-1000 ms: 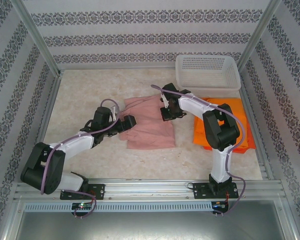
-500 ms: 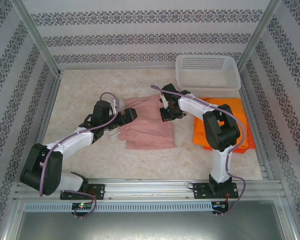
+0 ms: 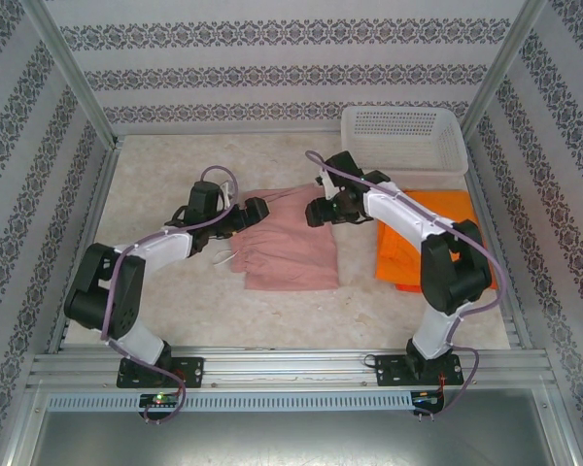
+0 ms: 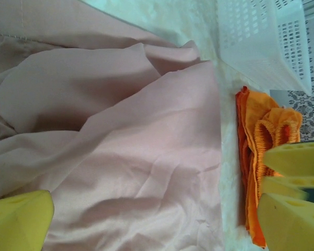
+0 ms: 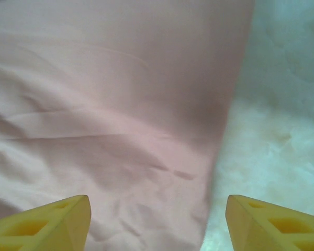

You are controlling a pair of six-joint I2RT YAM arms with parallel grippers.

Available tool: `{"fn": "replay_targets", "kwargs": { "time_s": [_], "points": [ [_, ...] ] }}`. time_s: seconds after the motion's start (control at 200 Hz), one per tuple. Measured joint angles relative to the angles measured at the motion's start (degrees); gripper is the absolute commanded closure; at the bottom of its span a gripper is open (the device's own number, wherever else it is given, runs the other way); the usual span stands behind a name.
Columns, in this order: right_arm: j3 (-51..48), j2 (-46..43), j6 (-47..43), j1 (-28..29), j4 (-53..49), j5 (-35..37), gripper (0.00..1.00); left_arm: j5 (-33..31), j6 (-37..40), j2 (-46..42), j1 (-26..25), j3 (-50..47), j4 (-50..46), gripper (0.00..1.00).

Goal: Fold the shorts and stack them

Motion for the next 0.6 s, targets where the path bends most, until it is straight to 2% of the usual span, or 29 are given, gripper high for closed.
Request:
{"fn": "replay_targets", "kwargs": {
  "time_s": [0.14,0.3,0.605],
  "points": [
    [-1.7,-2.8,3.1,3.8,2.7,-4.2,0.24,0.7,-0.1,4.5,0.7,1.2,1.6,0.00],
    [-7.5,-3.2,7.9,8.6,8.6,-10.4,0.24,2.0,-0.9,7.6,2.6,1.3,4.9,0.00],
    [-21.0,-1.4,16.2,11.2,17.9,-15.2,0.23,3.2,-1.0,9.4,4.1,1.2,8.4,0.00]
  ]
}}
